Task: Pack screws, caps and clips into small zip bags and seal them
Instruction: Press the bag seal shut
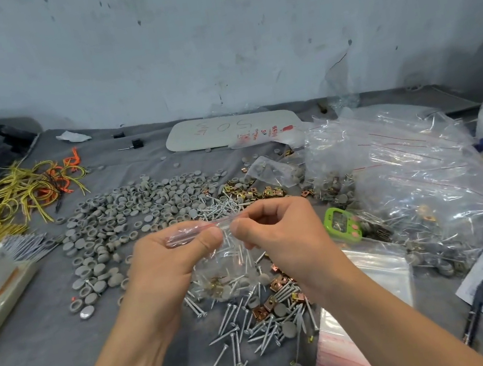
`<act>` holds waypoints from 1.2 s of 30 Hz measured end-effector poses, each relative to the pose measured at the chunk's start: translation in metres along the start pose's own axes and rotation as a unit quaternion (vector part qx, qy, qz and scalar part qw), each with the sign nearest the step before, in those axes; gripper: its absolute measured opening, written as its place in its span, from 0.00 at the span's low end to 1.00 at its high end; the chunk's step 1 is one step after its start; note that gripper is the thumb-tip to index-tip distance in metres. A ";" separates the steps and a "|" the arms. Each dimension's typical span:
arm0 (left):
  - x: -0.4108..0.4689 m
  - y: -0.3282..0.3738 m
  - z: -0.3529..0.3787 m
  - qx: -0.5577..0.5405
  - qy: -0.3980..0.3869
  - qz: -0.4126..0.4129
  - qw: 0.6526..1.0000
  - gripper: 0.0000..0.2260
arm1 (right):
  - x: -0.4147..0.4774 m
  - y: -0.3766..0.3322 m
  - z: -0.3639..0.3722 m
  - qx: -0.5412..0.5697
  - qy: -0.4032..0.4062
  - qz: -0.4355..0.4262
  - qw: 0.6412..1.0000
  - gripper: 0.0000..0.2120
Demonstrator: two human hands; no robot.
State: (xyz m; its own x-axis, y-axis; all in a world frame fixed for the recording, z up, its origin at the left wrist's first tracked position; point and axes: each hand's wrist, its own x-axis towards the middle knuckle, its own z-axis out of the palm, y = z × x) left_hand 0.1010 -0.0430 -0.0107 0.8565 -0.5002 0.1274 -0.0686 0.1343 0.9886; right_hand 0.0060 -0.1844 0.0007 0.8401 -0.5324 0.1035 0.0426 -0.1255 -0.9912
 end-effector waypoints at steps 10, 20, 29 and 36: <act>-0.002 0.002 0.002 -0.001 -0.013 -0.015 1.000 0.14 | 0.001 0.001 0.004 -0.001 0.002 -0.014 1.000 0.06; -0.003 0.004 0.005 -0.012 0.006 -0.011 1.000 0.08 | 0.001 0.001 0.003 0.001 -0.031 -0.023 0.999 0.07; -0.002 0.002 0.007 -0.008 0.014 -0.003 1.000 0.09 | 0.001 0.004 0.002 -0.015 -0.022 -0.026 0.999 0.07; -0.002 0.002 0.004 -0.007 -0.012 -0.005 1.000 0.13 | 0.004 0.006 -0.001 -0.016 -0.013 -0.011 1.000 0.05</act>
State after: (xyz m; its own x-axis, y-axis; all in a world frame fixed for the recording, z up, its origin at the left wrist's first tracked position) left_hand 0.0971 -0.0449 -0.0085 0.8445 -0.5218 0.1204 -0.0541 0.1407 0.9886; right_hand 0.0091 -0.1884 -0.0050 0.8527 -0.5077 0.1227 0.0437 -0.1646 -0.9854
